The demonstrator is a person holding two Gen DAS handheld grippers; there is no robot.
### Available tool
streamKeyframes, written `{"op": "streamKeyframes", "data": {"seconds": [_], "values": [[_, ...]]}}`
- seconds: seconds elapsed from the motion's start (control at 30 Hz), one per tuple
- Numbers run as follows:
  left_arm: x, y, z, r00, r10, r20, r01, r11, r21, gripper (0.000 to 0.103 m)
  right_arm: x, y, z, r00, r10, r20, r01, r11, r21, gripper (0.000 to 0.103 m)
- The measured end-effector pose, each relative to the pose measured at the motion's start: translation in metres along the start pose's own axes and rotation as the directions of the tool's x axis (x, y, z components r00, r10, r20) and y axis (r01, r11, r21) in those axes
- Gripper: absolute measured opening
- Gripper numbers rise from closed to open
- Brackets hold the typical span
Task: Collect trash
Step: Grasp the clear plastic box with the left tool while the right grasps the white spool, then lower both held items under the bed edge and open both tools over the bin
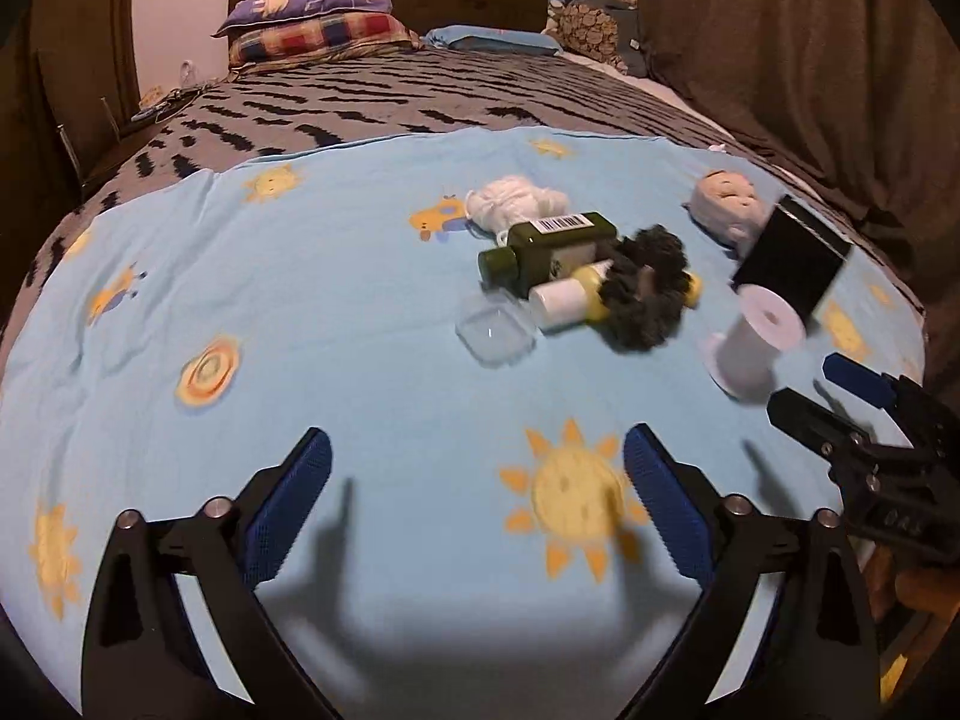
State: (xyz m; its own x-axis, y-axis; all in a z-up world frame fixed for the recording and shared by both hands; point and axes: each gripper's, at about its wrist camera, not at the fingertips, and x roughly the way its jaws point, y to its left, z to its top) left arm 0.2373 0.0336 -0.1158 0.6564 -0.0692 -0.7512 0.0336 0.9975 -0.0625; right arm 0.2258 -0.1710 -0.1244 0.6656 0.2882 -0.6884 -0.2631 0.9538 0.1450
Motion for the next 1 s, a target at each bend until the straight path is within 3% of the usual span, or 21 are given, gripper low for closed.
{"op": "streamKeyframes", "data": {"seconds": [0.27,0.43,0.53,0.63,0.67,0.97,1.0], "values": [[0.046,-0.001,0.023,0.999,-0.004,-0.040,0.004,1.000,-0.013,0.071,0.023,0.006,0.011,0.999,0.027,-0.022,-0.027,1.000,-0.015,0.072],[0.061,-0.003,0.035,0.999,-0.012,-0.045,0.011,1.000,-0.021,0.063,0.032,0.005,0.012,0.999,0.031,-0.034,-0.031,0.999,-0.009,0.068],[0.069,-0.004,0.040,0.999,-0.015,-0.052,0.014,1.000,-0.019,0.053,0.035,0.006,0.013,0.999,0.027,-0.034,-0.028,1.000,-0.014,0.066],[0.070,-0.004,0.041,0.998,-0.022,-0.051,0.021,1.000,-0.021,0.040,0.038,0.006,0.015,0.999,0.024,-0.037,-0.024,1.000,-0.016,0.048],[0.069,-0.004,0.040,0.998,-0.023,-0.050,0.022,1.000,-0.020,0.039,0.039,0.005,0.015,0.999,0.022,-0.039,-0.023,1.000,-0.015,0.044],[0.043,-0.007,0.019,0.999,-0.013,-0.047,0.014,1.000,0.014,0.039,0.020,0.005,0.006,1.000,0.013,-0.027,-0.014,1.000,-0.020,0.043],[0.038,-0.009,0.015,0.999,-0.015,-0.048,0.016,1.000,0.021,0.039,0.016,0.004,0.005,1.000,0.013,-0.025,-0.013,1.000,-0.019,0.035]]}}
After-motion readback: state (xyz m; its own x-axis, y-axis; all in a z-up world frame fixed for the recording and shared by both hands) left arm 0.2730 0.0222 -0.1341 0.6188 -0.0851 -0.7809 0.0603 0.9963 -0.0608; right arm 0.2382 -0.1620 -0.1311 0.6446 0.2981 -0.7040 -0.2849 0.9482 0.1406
